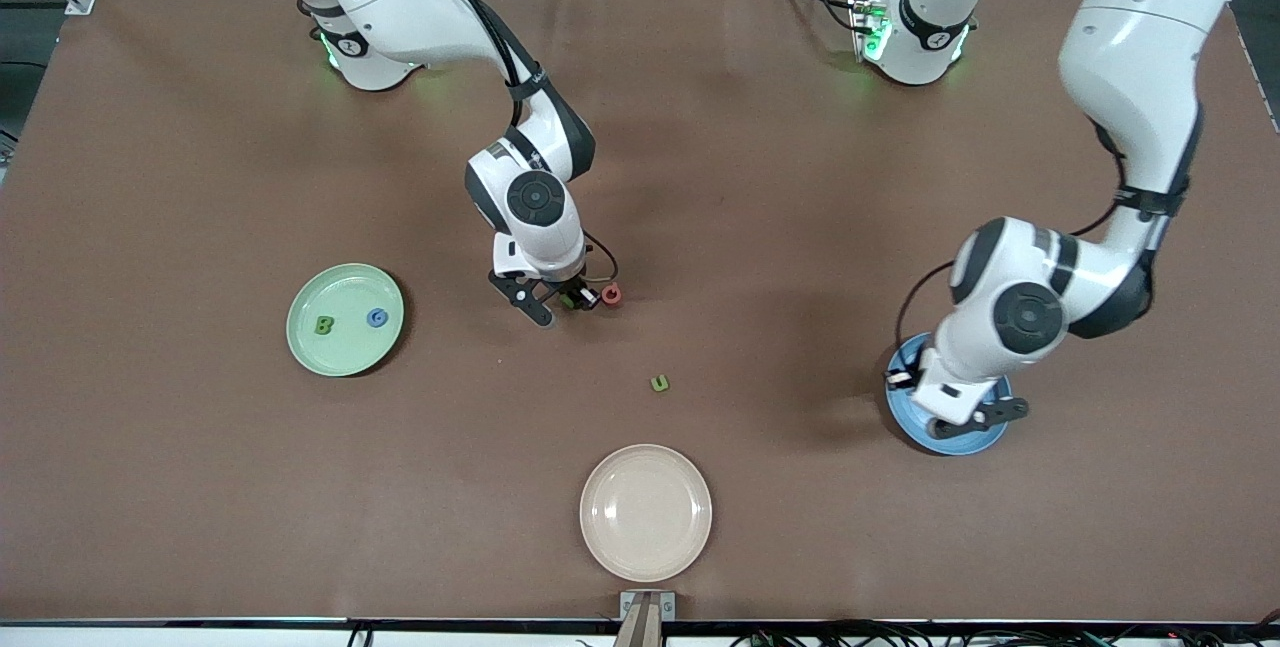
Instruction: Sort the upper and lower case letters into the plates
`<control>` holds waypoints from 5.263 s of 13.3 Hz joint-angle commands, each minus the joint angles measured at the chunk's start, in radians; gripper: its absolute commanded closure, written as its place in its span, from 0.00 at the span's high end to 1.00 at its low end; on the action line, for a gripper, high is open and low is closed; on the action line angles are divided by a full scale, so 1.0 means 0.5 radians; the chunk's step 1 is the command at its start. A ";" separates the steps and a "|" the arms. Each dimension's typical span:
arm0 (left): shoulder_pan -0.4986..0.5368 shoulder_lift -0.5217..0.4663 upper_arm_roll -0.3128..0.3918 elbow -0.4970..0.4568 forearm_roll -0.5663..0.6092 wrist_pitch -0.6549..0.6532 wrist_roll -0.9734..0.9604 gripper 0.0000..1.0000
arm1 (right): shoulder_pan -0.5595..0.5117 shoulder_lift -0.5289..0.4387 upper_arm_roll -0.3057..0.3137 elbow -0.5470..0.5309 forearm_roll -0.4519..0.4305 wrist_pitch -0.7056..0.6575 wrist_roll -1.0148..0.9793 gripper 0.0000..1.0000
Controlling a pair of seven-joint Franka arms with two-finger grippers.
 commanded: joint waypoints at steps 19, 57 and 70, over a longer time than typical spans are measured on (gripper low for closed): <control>0.040 -0.664 -0.236 0.412 -0.013 -1.066 0.269 1.00 | -0.544 -0.621 0.020 -0.618 -0.005 0.040 -1.047 1.00; -0.294 -1.398 0.657 0.133 -0.735 -1.290 1.079 1.00 | -1.015 -0.694 0.011 -0.918 -0.051 0.049 -2.238 0.03; -0.306 -1.404 0.555 0.121 -0.735 -1.339 1.039 1.00 | -1.214 -0.700 0.001 0.215 -0.079 -1.287 -2.593 1.00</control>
